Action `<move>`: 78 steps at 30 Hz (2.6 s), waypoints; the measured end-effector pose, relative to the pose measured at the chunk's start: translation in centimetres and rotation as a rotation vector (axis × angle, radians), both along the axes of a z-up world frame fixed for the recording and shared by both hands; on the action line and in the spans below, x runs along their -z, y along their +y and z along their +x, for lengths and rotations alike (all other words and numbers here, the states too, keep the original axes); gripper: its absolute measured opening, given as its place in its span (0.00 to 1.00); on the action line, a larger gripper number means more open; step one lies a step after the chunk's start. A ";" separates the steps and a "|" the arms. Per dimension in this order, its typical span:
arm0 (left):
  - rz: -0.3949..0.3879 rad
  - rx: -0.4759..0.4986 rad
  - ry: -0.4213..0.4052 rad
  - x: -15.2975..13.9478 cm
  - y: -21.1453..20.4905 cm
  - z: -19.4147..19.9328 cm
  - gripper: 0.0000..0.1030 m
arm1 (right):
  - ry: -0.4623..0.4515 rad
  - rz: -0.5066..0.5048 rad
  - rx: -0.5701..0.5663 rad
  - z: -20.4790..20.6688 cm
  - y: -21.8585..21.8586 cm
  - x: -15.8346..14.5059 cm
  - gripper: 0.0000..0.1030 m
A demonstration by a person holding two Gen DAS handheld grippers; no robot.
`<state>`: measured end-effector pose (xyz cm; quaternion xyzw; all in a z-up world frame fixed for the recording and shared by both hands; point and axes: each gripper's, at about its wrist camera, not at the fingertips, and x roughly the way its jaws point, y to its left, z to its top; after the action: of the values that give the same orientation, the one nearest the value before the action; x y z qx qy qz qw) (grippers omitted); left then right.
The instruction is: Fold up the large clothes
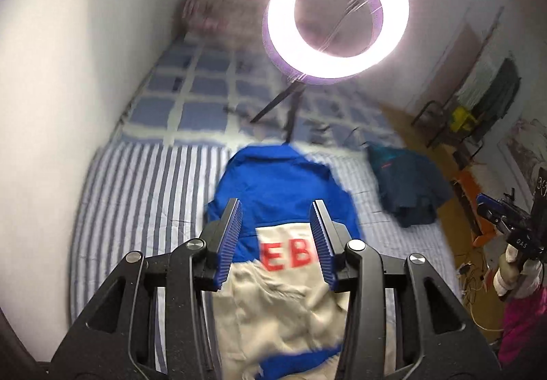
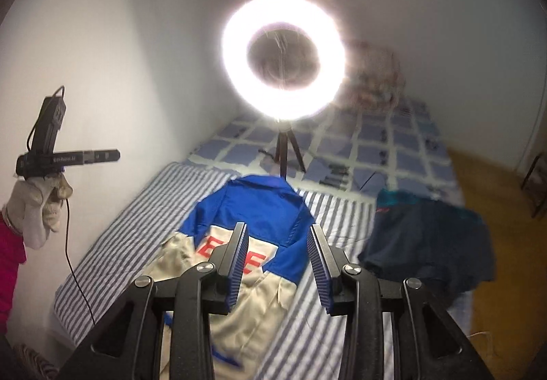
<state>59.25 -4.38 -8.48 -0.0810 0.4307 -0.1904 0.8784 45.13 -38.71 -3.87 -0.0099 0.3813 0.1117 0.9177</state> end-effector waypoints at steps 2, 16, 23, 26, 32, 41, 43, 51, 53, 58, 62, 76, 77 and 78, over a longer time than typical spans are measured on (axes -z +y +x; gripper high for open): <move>0.026 -0.018 0.054 4.2 -0.2 3.6 0.41 | 0.044 0.011 0.018 3.2 -0.6 3.8 0.33; -0.094 -0.075 0.286 20.0 -0.7 15.5 0.41 | 0.215 0.103 0.054 18.0 -2.7 21.8 0.36; -0.055 0.013 0.290 21.7 -3.7 17.3 0.41 | 0.248 0.143 0.083 21.4 -3.1 25.4 0.36; -0.024 0.048 0.263 21.7 -5.1 16.9 0.26 | 0.265 0.151 0.061 21.8 -2.0 26.2 0.36; -0.031 0.043 0.180 20.4 -5.8 15.6 0.06 | 0.249 0.060 0.068 21.6 0.3 26.2 0.01; -0.077 0.071 0.045 14.4 -5.2 10.4 0.04 | 0.101 0.077 0.127 17.7 0.7 20.0 0.00; -0.081 0.082 0.023 13.2 -5.3 8.9 0.04 | 0.079 0.081 0.135 16.2 1.0 18.5 0.00; -0.091 0.082 -0.070 7.3 -3.6 -1.2 0.03 | 0.001 0.065 0.114 7.6 3.0 12.1 0.00; -0.098 0.082 -0.079 6.2 -2.9 -3.8 0.03 | -0.003 0.072 0.114 5.0 3.2 10.6 0.00; -0.116 0.084 -0.109 4.7 -1.7 -10.3 0.03 | -0.020 0.074 0.101 -1.8 3.6 8.1 0.00; -0.101 0.091 -0.115 4.9 -1.2 -15.6 0.03 | -0.016 0.060 0.090 -7.5 4.3 7.8 0.00; 0.017 0.072 -0.027 12.7 1.6 -26.1 0.03 | 0.108 -0.001 0.061 -20.0 6.5 15.2 0.00; 0.049 0.077 -0.002 14.0 1.6 -26.7 0.03 | 0.121 -0.018 0.059 -20.5 6.6 15.9 0.00; 0.059 0.078 0.016 14.7 1.7 -26.9 0.03 | 0.135 -0.045 0.057 -21.1 6.8 16.6 0.00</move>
<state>32.38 -2.67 -23.18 -0.0397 0.4460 -0.2108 0.8690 24.04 -31.94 -20.48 -0.0123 0.4449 0.0774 0.8921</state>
